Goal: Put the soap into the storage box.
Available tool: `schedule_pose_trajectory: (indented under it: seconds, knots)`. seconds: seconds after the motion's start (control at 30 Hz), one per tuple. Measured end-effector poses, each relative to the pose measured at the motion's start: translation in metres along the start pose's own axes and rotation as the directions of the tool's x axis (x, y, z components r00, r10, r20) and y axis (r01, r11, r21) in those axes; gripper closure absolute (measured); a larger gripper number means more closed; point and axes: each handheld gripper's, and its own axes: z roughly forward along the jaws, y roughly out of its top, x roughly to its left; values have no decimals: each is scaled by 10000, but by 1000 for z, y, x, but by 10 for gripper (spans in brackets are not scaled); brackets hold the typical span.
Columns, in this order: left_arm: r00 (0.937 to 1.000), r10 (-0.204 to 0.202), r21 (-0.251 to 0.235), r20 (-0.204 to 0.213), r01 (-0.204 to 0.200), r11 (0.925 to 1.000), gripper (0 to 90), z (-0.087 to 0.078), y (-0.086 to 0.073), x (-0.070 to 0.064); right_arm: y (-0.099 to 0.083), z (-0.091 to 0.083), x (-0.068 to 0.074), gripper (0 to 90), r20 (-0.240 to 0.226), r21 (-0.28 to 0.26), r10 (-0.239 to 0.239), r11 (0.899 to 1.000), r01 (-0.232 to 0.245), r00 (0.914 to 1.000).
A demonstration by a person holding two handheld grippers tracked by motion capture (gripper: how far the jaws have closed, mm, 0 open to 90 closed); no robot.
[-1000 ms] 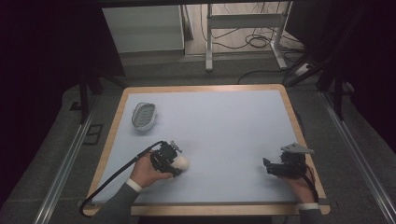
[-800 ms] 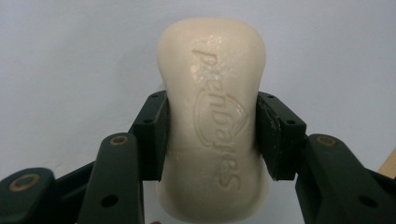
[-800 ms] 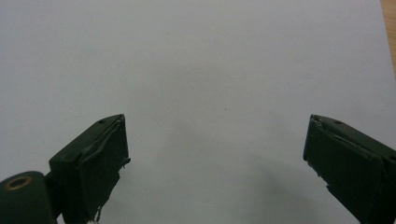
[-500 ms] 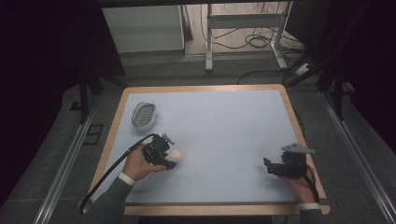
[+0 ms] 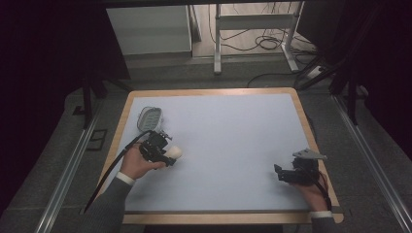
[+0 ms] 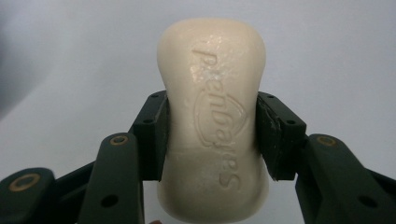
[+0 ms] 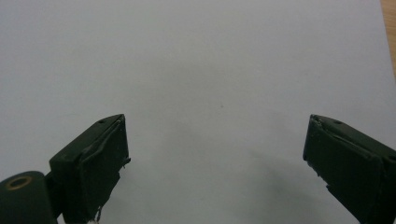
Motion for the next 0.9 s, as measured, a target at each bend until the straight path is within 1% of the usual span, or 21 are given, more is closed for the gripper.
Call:
schedule_pose_trajectory:
  seconds: [0.2,0.4,0.9]
  knots:
    - [9997,-133,-93,-202,131,9999,495,-7,8,8,-1,0,-2,67,28,5,72,10000,-72,10000]
    - [9996,-180,-144,-237,177,9997,495,-10,12,11,-1,0,-3,66,67,16,110,9999,-110,9999]
    - [9985,-339,-194,-435,331,9993,495,-18,25,26,-2,0,-5,68,134,45,179,9998,-180,9997]
